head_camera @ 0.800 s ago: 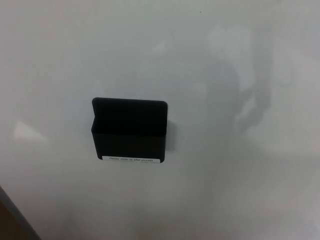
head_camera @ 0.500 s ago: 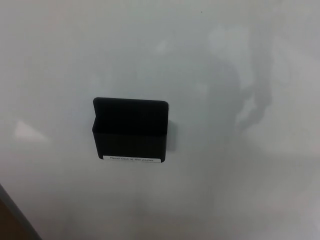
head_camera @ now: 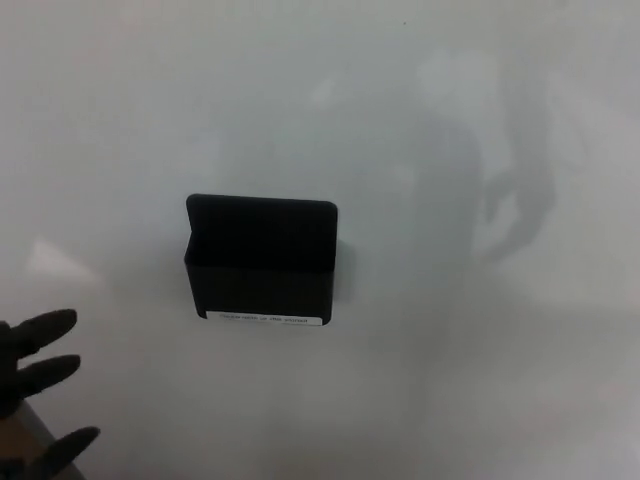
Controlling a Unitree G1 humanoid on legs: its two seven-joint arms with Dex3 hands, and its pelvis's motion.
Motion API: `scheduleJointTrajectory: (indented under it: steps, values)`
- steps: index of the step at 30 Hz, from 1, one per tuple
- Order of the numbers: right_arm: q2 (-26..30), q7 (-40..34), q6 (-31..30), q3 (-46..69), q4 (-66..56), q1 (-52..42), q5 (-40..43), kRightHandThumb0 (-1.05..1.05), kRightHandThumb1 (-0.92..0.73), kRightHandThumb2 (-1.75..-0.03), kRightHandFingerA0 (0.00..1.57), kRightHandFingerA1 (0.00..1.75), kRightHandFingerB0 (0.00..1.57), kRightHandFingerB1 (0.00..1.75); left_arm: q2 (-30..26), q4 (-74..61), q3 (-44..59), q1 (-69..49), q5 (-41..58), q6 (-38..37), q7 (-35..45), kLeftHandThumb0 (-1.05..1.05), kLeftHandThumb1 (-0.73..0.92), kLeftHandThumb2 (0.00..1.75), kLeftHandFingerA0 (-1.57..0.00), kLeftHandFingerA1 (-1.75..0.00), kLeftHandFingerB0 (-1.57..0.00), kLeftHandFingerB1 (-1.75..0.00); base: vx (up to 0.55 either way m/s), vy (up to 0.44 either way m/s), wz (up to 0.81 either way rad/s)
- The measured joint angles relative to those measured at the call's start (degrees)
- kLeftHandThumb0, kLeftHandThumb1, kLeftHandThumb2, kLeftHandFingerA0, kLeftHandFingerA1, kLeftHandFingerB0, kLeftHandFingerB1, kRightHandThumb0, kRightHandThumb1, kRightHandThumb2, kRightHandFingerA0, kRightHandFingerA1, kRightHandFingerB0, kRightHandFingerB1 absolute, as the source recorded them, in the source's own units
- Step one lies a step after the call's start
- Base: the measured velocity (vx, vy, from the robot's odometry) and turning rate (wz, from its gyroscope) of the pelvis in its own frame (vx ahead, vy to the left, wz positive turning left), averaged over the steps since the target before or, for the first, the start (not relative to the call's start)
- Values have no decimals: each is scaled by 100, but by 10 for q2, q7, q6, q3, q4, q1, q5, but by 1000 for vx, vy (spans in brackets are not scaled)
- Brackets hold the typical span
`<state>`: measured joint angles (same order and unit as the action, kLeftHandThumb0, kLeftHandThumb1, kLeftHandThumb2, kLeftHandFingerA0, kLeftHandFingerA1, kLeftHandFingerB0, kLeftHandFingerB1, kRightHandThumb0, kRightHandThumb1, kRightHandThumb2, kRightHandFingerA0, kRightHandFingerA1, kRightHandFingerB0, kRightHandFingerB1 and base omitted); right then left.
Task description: A magnetic marker holder is on the left hand side of the white board, the robot put the index and middle finger into the opening of the container and pull off the magnetic holder and hand it to a human on the left hand side.
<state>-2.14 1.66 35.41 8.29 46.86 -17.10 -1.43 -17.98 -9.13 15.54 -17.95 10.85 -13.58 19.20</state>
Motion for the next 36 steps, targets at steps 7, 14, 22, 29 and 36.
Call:
scheduleJointTrajectory:
  steps: [7, 14, 22, 29, 36]
  values:
    - [2, -1, 45, 11, 14, 16, 8, -47, -72, -62, 63, 46, 52, 41, -85, -102, -37, 103, 13, 52, 38, -56, 38, 70, -44, -45, -40, -44, 0, 0, 0]
    - [7, -2, 60, 14, 30, 27, 10, -42, -71, -61, 65, 45, 54, 41, -114, -97, -89, 196, 11, 113, 55, -54, 46, 55, -37, -36, -34, -32, 0, 0, 0]
    - [10, 2, 64, 23, 35, 42, 20, -40, -68, -60, 63, 46, 57, 42, -157, -52, -173, 303, -12, 179, 91, -58, 45, 55, -33, -35, -28, -30, 0, 0, 0]
    - [13, 6, 64, 25, 40, 45, 25, -43, -56, -94, 60, 63, 46, 56, -178, -2, -235, 364, -49, 213, 118, -58, 45, 55, -32, -35, -28, -30, 0, 0, 0]
    - [15, 6, 67, 24, 51, 47, 25, -44, -56, -93, 58, 63, 48, 56, -180, 36, -265, 390, -78, 224, 131, -61, 46, 55, -31, -34, -27, -30, 0, 0, 0]
